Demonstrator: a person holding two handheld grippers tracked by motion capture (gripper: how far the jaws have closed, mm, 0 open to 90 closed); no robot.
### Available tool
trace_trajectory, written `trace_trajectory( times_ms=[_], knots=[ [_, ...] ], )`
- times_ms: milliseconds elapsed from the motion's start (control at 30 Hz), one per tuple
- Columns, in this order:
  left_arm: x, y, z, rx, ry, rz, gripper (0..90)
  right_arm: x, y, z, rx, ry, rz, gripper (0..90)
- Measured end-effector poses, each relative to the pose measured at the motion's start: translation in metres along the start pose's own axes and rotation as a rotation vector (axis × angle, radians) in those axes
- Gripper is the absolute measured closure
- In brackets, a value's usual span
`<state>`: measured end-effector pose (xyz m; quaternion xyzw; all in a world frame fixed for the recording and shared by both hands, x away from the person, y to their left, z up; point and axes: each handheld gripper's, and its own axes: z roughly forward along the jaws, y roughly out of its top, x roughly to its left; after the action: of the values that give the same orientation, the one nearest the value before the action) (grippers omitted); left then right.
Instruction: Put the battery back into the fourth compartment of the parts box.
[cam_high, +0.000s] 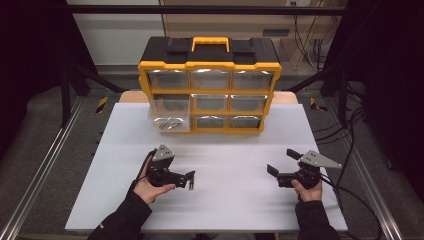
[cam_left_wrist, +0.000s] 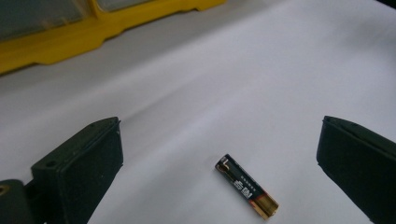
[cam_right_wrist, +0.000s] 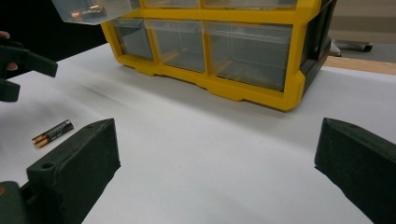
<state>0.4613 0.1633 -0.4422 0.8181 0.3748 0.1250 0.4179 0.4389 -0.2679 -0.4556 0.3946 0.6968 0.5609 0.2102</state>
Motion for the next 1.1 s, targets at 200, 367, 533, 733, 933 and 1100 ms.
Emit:
trace_trajectory(
  times_ms=[200, 367, 533, 733, 933, 1100],
  knots=[
    [-0.004, -0.007, 0.011, 0.063, 0.009, 0.002, 2.5, 0.000, 0.000, 0.000, 0.000, 0.000, 0.000, 0.3],
    [-0.008, -0.010, 0.017, 0.095, 0.013, -0.012, 6.8, 0.000, 0.000, 0.000, 0.001, 0.000, 0.001, 0.3],
    [-0.011, -0.012, 0.020, 0.115, 0.023, -0.013, 14.9, 0.000, 0.000, 0.000, 0.002, 0.000, 0.002, 0.3],
    [-0.016, -0.015, 0.023, 0.132, 0.038, -0.016, 31.0, 0.000, 0.000, 0.000, 0.001, 0.000, 0.002, 0.3],
    [-0.020, -0.015, 0.023, 0.148, 0.021, -0.020, 47.7, 0.000, 0.000, 0.000, 0.000, 0.001, 0.002, 0.3],
    [-0.023, -0.015, 0.025, 0.183, 0.040, -0.028, 53.1, 0.000, 0.000, 0.000, 0.000, 0.000, 0.003, 0.3]
  ],
)
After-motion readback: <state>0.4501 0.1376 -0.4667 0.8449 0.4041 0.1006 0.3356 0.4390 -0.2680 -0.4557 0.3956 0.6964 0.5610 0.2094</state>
